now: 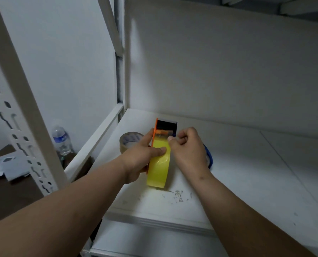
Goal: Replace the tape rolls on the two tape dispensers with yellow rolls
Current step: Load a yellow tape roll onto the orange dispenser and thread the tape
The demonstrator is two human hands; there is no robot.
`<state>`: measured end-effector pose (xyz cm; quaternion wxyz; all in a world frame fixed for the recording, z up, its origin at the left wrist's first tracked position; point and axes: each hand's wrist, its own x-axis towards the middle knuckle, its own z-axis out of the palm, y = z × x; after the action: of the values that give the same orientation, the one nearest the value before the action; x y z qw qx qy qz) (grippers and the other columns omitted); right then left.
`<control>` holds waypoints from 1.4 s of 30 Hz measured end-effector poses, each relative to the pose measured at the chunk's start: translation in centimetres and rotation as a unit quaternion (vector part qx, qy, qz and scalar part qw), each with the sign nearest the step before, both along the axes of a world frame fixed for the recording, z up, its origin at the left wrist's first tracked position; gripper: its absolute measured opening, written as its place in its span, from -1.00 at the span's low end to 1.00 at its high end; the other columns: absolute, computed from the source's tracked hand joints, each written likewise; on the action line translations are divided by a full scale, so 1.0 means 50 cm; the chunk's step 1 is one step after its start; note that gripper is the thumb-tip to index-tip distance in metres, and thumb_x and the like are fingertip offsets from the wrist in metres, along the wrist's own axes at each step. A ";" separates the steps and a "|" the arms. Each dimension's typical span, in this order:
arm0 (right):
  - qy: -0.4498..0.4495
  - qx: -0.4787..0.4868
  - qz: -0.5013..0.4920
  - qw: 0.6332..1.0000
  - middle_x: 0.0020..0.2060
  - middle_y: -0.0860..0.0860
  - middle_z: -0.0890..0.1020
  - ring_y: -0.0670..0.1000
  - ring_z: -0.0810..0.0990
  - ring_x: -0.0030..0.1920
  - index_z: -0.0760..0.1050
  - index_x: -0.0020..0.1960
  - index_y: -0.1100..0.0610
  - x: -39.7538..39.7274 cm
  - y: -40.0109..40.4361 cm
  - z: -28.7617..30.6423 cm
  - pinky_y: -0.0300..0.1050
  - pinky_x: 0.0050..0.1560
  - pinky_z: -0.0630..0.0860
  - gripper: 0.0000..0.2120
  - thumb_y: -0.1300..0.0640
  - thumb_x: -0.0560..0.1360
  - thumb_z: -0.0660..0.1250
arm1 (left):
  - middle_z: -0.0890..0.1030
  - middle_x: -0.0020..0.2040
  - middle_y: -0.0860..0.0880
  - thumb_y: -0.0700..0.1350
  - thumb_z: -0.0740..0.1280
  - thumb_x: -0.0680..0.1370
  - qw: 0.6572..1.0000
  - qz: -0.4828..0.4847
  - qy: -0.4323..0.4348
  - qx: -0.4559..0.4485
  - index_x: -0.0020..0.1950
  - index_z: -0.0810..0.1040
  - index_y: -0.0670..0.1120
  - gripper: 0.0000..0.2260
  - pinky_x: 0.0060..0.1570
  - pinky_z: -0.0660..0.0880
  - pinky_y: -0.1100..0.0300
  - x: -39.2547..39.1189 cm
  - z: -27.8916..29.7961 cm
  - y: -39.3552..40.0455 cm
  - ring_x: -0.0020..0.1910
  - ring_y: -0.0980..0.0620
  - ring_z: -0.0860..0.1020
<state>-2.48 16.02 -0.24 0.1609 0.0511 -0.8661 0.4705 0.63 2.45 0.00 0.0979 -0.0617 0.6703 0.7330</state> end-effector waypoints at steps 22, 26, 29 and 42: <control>0.123 0.227 0.092 0.962 -0.23 -0.11 0.36 -0.01 0.40 -0.12 0.39 -0.32 -0.08 -0.056 -0.009 0.034 -0.09 -0.12 0.01 -0.81 -0.10 0.40 0.32 | 0.74 0.02 -0.04 -0.30 0.29 0.58 0.994 0.067 0.055 0.072 0.25 0.52 0.18 -0.60 0.05 0.61 0.00 0.004 -0.019 0.031 -0.05 -0.05 0.70; 0.109 0.241 0.058 0.963 -0.29 -0.11 0.35 -0.01 0.44 -0.20 0.34 -0.36 -0.05 -0.064 -0.006 0.038 -0.05 -0.10 0.07 -0.77 -0.06 0.43 0.29 | 0.73 0.08 -0.03 -0.13 0.40 0.55 0.993 0.088 0.071 0.046 0.13 0.61 0.25 -0.71 0.26 0.51 -0.20 -0.004 -0.032 0.032 0.09 -0.07 0.68; 0.111 0.269 0.025 0.956 -0.34 -0.10 0.32 0.01 0.41 -0.25 0.33 -0.38 -0.02 -0.069 -0.011 0.046 -0.07 -0.12 0.03 -0.76 -0.04 0.42 0.26 | 0.73 0.07 0.02 0.01 0.45 0.44 0.991 0.104 0.084 0.025 0.14 0.63 0.29 -0.70 0.27 0.50 -0.20 -0.012 -0.039 0.030 0.12 -0.05 0.67; 0.165 0.336 -0.031 0.927 -0.28 -0.02 0.40 0.04 0.41 -0.26 0.32 -0.36 0.04 -0.069 -0.046 0.064 -0.02 -0.05 0.10 -0.80 0.07 0.41 0.23 | 0.71 0.06 0.22 0.07 0.36 0.56 0.989 0.091 0.110 -0.049 0.13 0.56 0.45 -0.74 0.07 0.47 0.27 -0.029 -0.044 0.007 0.08 0.29 0.62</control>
<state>-5.93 13.74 2.96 0.2900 0.1522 -0.9356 0.1317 -0.81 2.81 -2.22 -0.0466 -0.0461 0.7036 0.7076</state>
